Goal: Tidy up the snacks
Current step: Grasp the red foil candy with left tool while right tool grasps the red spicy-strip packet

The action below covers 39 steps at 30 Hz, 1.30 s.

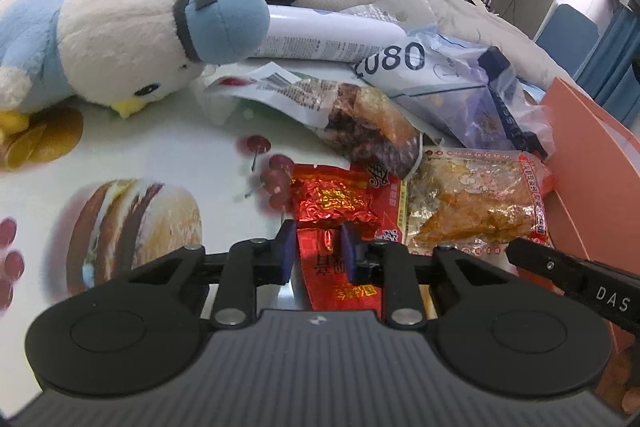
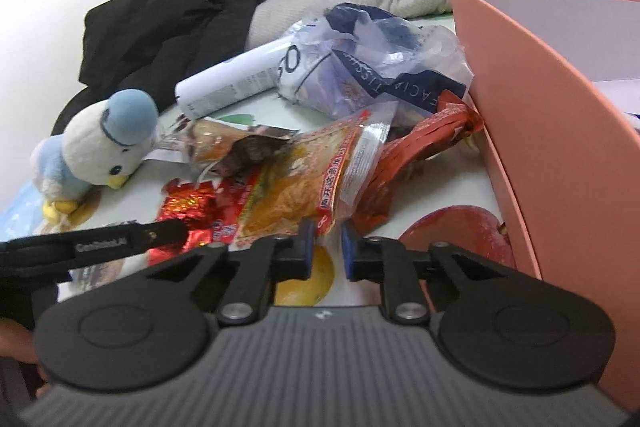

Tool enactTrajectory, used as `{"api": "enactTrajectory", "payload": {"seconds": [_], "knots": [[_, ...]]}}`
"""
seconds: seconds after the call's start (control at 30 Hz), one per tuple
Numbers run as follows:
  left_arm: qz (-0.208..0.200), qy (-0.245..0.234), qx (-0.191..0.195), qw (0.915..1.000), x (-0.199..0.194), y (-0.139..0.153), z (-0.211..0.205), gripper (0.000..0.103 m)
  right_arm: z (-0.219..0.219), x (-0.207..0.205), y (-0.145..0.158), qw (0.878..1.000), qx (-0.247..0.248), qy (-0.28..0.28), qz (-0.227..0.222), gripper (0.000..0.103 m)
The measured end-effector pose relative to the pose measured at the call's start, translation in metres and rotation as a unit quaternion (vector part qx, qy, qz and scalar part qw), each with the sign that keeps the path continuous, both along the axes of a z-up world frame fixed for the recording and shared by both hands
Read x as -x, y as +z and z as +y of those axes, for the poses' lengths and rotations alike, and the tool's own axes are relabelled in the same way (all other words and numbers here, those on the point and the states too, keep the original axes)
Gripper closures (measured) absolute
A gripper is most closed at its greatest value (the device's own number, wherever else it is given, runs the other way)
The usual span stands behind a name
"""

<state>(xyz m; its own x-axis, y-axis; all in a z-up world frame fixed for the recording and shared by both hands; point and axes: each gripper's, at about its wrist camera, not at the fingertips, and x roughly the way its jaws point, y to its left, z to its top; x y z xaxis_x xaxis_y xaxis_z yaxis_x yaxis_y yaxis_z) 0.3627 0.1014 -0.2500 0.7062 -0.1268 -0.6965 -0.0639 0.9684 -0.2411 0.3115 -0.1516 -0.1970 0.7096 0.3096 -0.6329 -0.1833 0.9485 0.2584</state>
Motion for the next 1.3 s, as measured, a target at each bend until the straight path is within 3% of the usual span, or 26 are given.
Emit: {"api": "enactTrajectory", "payload": {"seconds": [0.5, 0.9, 1.13, 1.3], "knots": [[0.011, -0.006, 0.007, 0.9999, 0.104, 0.025, -0.01, 0.092, -0.003, 0.088, 0.029, 1.0, 0.012, 0.009, 0.003, 0.091], [0.035, -0.015, 0.029, 0.9989, 0.199, 0.037, -0.023, 0.094, -0.03, 0.181, 0.041, 1.0, 0.015, 0.012, 0.025, 0.091], [0.046, 0.0, 0.008, 0.9989, 0.22, 0.043, -0.018, 0.094, -0.041, 0.214, 0.037, 0.998, 0.024, 0.035, 0.047, 0.089], [0.08, 0.006, 0.005, 0.9968, 0.21, 0.039, -0.014, 0.093, -0.042, 0.223, 0.033, 0.996, 0.015, 0.05, 0.067, 0.088]]}}
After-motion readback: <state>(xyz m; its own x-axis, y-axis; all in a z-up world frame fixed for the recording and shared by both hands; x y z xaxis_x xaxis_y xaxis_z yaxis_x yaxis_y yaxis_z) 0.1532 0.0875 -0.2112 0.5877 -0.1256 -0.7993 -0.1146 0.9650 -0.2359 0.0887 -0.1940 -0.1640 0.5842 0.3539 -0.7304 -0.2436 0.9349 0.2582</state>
